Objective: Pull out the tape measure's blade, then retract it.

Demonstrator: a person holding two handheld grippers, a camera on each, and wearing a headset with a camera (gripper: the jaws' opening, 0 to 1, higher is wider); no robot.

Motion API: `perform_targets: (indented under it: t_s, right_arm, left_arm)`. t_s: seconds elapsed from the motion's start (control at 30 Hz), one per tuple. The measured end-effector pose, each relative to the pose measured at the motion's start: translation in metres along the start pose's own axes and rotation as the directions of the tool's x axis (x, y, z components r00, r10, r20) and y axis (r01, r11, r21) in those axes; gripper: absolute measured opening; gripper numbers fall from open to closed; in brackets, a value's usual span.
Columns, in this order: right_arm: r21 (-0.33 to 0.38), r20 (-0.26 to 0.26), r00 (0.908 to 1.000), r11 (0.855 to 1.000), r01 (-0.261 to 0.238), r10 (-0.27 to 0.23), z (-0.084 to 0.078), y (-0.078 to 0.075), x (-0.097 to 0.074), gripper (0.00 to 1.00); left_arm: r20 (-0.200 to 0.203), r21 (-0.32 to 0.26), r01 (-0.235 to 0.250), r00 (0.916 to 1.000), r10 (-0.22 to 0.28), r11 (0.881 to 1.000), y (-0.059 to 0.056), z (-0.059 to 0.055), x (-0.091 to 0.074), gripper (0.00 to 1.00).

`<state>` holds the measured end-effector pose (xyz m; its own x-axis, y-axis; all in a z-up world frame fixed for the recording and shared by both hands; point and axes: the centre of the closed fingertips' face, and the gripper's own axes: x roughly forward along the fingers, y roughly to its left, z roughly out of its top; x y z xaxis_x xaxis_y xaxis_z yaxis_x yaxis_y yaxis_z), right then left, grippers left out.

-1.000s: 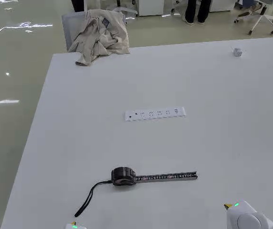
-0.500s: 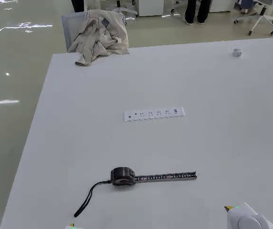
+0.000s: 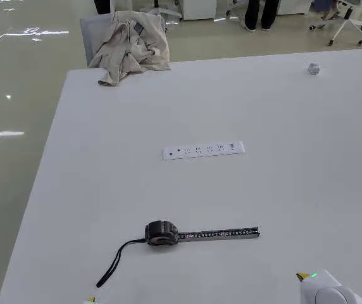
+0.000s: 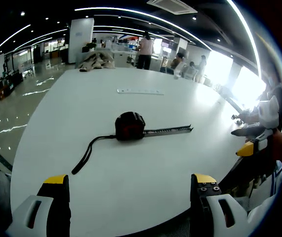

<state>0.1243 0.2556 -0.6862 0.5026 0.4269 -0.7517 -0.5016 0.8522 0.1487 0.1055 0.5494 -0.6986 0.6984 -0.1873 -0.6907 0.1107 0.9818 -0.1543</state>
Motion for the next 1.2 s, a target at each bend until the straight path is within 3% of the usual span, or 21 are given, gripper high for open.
perform_targets:
  t_s: [1.2]
  right_arm:
    - [-0.006, 0.007, 0.9999, 1.000, 0.014, -0.014, 0.0054, -0.0065, -0.0033, 0.96]
  left_arm:
    - [-0.010, -0.015, -0.005, 0.9999, 0.005, 1.000, -0.0021, 0.0001, 0.0008, 1.00]
